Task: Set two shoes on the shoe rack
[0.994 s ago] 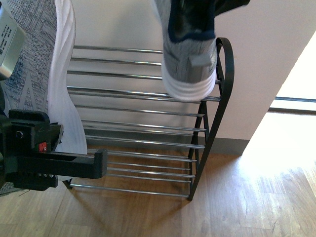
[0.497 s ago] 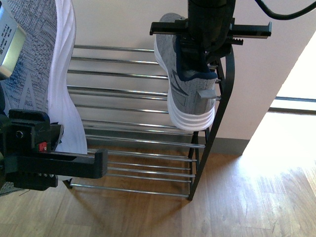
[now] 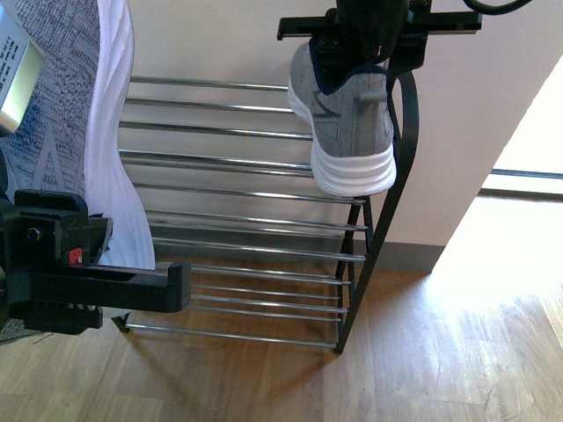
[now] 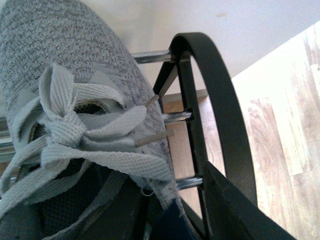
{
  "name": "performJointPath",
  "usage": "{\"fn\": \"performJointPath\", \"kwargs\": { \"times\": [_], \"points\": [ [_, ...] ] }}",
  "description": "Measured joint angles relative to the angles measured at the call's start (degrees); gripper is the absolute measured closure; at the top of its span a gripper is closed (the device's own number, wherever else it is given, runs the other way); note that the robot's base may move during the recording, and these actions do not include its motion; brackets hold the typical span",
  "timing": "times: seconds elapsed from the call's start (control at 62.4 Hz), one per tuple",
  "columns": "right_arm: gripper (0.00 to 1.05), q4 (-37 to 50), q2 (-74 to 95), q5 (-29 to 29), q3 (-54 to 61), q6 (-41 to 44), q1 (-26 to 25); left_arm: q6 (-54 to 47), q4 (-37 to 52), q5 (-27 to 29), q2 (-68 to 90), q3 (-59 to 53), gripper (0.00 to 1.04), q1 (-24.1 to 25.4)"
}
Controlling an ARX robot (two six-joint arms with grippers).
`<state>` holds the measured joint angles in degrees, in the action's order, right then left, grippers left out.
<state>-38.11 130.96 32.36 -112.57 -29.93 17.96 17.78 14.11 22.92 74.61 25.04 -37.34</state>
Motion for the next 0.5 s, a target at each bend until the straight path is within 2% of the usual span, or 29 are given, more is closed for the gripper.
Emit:
{"fn": "performJointPath", "kwargs": {
  "times": [0.048, 0.353, 0.401, 0.497],
  "points": [
    [0.57, 1.3, -0.6, -0.5, 0.9, 0.9, -0.3, 0.0, 0.0, 0.0, 0.0, 0.0, 1.01, 0.0],
    [0.13, 10.4, -10.1, -4.8, 11.4, 5.2, -1.5, 0.0, 0.0, 0.0, 0.0, 0.0, 1.01, 0.0],
    [0.08, 12.1, -12.9, -5.7, 14.2, 5.7, -1.7, 0.0, 0.0, 0.0, 0.0, 0.0, 1.01, 0.0],
    [0.09, 15.0, -18.7, -7.7, 19.6, 7.0, -2.0, 0.0, 0.0, 0.0, 0.0, 0.0, 1.01, 0.0]
  ]
}}
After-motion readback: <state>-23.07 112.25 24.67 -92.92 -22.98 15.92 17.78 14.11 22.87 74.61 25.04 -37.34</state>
